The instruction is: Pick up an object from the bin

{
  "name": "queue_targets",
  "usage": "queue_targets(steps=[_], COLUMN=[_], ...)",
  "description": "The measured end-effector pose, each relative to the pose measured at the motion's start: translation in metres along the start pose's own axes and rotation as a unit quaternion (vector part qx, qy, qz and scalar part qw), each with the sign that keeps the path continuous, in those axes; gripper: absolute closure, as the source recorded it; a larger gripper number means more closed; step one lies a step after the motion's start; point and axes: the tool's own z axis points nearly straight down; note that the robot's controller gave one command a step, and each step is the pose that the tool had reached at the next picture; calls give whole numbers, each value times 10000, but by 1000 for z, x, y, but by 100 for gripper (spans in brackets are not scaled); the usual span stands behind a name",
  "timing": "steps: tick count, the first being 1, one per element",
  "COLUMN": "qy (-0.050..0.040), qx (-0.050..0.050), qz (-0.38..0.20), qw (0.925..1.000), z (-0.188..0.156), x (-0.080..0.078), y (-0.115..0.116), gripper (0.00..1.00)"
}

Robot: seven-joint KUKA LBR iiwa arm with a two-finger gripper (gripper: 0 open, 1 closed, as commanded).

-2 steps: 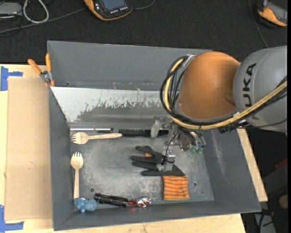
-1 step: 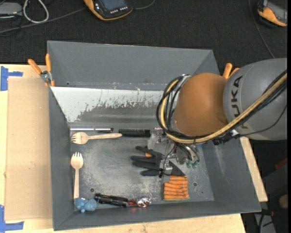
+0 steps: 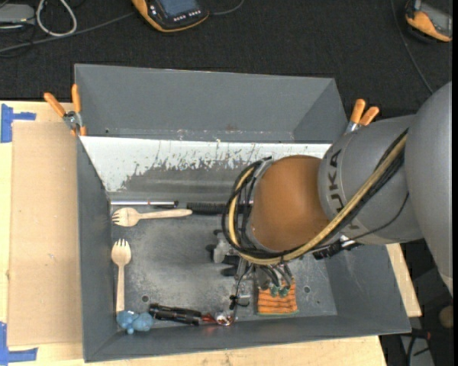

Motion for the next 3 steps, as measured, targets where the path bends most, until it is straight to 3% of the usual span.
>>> queue_targets(steps=[1, 2, 3], qy=[-36, -51, -32], qx=[10, 10, 1], qz=[597, 315, 535], qw=[9982, 9995, 9986], z=[31, 41, 32], x=[-25, -26, -87], y=[-21, -25, -94], gripper=[0, 0, 0])
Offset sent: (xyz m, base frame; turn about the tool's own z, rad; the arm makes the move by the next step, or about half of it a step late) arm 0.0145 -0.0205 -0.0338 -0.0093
